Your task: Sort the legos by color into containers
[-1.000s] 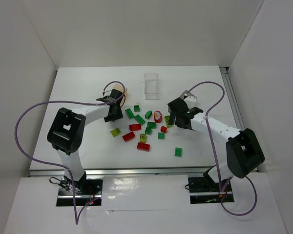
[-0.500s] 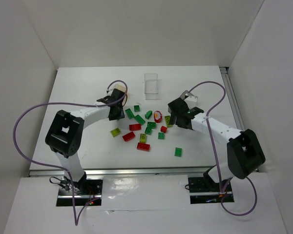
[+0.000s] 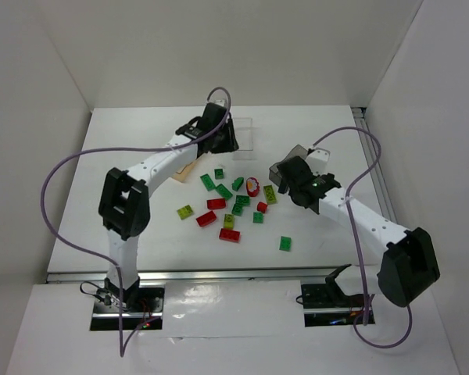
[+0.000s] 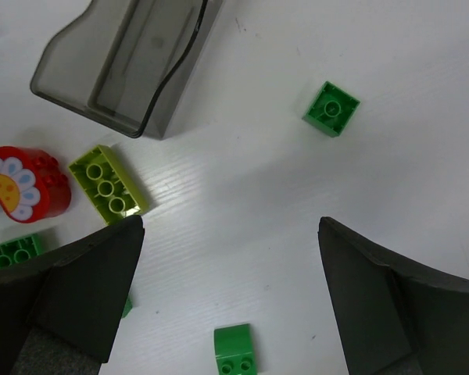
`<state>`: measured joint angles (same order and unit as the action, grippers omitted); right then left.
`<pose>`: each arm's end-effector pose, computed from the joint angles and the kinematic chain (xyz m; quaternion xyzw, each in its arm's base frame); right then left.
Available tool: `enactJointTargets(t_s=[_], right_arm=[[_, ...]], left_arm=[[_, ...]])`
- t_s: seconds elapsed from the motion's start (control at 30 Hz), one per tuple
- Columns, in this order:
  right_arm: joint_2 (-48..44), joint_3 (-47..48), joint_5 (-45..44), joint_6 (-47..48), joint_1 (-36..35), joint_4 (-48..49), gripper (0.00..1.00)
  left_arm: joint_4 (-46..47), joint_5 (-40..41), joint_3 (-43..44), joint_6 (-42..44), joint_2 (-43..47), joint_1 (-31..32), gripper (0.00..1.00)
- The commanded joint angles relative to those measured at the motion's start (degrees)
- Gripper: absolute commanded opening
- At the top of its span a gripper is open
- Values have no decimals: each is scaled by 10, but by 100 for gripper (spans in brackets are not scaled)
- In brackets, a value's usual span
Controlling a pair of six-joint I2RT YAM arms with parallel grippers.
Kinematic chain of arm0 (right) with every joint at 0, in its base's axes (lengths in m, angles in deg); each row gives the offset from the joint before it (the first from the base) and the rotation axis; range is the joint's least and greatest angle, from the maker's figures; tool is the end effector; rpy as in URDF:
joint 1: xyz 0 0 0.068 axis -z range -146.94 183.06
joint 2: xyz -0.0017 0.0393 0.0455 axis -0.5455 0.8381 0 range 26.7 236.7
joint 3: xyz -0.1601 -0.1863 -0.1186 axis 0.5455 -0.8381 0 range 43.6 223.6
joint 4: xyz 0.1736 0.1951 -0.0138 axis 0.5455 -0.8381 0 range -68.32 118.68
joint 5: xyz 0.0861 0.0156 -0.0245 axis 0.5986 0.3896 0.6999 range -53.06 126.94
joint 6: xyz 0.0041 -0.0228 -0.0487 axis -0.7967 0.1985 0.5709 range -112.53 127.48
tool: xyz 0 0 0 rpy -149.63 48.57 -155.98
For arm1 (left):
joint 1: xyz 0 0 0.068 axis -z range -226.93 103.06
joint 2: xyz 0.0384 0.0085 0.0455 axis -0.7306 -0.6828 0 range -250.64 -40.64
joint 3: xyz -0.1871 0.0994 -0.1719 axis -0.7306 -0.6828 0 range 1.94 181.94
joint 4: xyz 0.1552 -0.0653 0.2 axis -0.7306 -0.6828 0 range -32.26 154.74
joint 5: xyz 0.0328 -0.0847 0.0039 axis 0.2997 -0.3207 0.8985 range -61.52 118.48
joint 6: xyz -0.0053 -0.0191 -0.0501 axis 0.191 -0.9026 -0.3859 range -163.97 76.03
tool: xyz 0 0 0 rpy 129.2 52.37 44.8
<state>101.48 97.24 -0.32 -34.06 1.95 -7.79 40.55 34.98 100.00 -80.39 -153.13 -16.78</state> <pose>0.2301 0.1137 0.2494 0.1714 0.8982 -0.0906 0.3946 0.3987 -0.2269 0.2862 -0.0737 0.8970 -0.1948 0.3899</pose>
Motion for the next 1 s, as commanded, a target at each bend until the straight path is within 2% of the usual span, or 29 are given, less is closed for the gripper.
enactJointTargets(t_s=[0.0, 0.03, 0.27, 0.43, 0.47, 0.6, 0.7, 0.77, 0.83, 0.87, 0.9, 0.97], right_arm=[[-57, -14, -48, -23, -10, -12, 100], [-68, -14, -55, -23, -10, -6, 100], [-150, -48, -84, -13, -15, 21, 100], [-149, -48, -94, -2, -15, 26, 100], [-141, -48, -94, -2, -15, 26, 100], [-113, -43, -94, -2, -15, 26, 100], [-100, -36, -87, -2, -15, 26, 100], [-95, -30, -82, -2, -15, 26, 100], [-95, -30, -76, -2, -15, 32, 100], [-102, -30, -76, -2, -15, 32, 100], [-102, -36, -70, -2, -15, 37, 100], [-114, -42, -64, -2, -15, 37, 100]], left_arm=[[-40, 3, 93, 19, -86, -2, 26], [-40, 3, 140, 19, -104, -2, 26], [-46, 8, 323, 31, -240, -8, 26], [-32, -6, 350, 19, -269, -26, 29], [-32, -15, 350, 19, -275, -26, 39], [-26, -40, 355, 29, -281, -26, 100], [-37, -70, 343, 29, -245, -26, 100], [-45, -84, 312, 35, -183, -26, 94], [-45, -84, 219, 40, -124, -21, 87], [-45, -57, 179, 40, -94, -21, 84], [-53, -42, 99, 40, -32, -15, 82], [-68, 1, 10, 25, 29, -9, 81]])
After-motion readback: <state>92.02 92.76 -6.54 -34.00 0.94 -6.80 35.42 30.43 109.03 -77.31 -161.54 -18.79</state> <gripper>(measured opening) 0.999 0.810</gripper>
